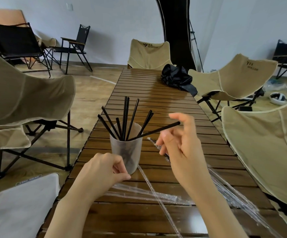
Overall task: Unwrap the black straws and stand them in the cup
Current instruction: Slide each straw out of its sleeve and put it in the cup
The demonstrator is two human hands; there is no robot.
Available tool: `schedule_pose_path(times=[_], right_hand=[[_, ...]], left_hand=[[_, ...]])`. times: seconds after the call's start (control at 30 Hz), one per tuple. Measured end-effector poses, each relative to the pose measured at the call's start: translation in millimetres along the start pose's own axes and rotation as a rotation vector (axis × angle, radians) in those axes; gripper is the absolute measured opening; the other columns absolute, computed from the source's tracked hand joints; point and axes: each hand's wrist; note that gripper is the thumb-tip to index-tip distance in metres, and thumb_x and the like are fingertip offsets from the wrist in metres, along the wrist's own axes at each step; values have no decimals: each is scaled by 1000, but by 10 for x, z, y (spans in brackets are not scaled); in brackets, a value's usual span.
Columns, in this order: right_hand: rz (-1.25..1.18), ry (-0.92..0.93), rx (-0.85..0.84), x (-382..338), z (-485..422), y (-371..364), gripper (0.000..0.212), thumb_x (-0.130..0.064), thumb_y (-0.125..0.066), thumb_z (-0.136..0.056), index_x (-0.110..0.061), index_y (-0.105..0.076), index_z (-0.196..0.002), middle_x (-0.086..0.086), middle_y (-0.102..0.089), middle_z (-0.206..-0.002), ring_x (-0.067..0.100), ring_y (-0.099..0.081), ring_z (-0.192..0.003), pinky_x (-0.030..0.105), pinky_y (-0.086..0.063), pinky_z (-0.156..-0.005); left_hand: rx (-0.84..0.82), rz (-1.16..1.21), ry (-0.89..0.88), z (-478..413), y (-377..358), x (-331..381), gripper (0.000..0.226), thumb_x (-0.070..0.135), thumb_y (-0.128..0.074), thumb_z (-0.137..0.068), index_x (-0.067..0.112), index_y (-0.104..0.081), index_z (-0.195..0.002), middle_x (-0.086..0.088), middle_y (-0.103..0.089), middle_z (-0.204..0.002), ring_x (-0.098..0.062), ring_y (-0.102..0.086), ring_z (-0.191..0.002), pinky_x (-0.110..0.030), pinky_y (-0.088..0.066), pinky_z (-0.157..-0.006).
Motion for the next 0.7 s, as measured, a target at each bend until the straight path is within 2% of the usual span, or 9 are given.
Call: schedule_pose_path(times=[0.07,0.13,0.23,0.3,0.37,0.4,0.47,0.53,0.7], right_hand=[[-124,103,79,-99,-1,5,30,-15,-43,-98,-18,-33,-127,2,-61,-75,15,-62,-58,31,-55,-59],[-175,194,128,-175,6,-20,35,-8,-41,-98,-19,-30,-130,1,-60,-80,18,-63,-58,37,-55,-57],[-77,334,190,-243,5,-54,43,2,-39,-96,-18,-29,-133,3,-57,-89,17,-61,-63,33,-53,-57],[58,393,201,-263,9,-80,49,3,-41,-93,-17,-31,-137,5,-56,-102,13,-60,-75,25,-52,-65],[212,346,97,-261,18,-128,61,-2,-44,-91,-20,-25,-145,5,-47,-129,8,-55,-102,21,-51,-81],[294,296,1,-238,28,-156,66,-7,-44,-90,-24,-18,-149,2,-36,-144,6,-47,-120,24,-48,-93],[468,242,-174,-147,55,-208,79,-17,-46,-91,-28,2,-152,-7,-7,-160,9,-18,-144,31,-30,-113],[569,212,-259,-46,86,-238,89,-26,-50,-93,-33,20,-148,-13,15,-159,12,2,-148,33,-11,-114],[599,102,-316,80,93,-227,94,-35,-51,-93,-42,29,-142,-19,30,-153,15,14,-146,37,-3,-111]], left_hand=[[2,-3,-10,4,-8,18,15,43,-74,-75,35,-63,-70,17,-65,-73,4,-61,-73,-14,-49,-66],[10,-11,-7,0,-11,27,15,43,-74,-75,34,-63,-70,17,-65,-73,3,-61,-73,-13,-48,-65],[15,-19,-1,-7,-16,15,16,43,-74,-75,34,-63,-69,17,-65,-73,3,-61,-73,-12,-47,-64],[19,-19,3,-8,-20,-11,16,44,-74,-75,35,-62,-70,17,-64,-73,3,-61,-73,-13,-48,-65],[23,-20,7,-12,-24,-37,15,44,-74,-75,36,-62,-71,17,-64,-72,2,-60,-73,-16,-50,-66],[28,-19,8,-17,-26,-48,15,44,-74,-75,36,-62,-70,17,-64,-72,2,-61,-73,-18,-52,-67],[40,-17,9,-23,-28,-60,16,44,-75,-74,36,-62,-70,17,-64,-70,1,-61,-71,-20,-54,-68],[49,-24,7,-26,-32,-66,16,45,-74,-75,37,-61,-71,16,-64,-71,1,-61,-72,-22,-55,-68],[63,-32,10,-25,-37,-63,16,45,-74,-75,37,-60,-71,16,-63,-71,2,-60,-72,-19,-53,-67]])
Point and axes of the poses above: each hand's wrist, its own z-axis away from the middle knuckle, its own y-axis out of the back of the hand, x = y × z
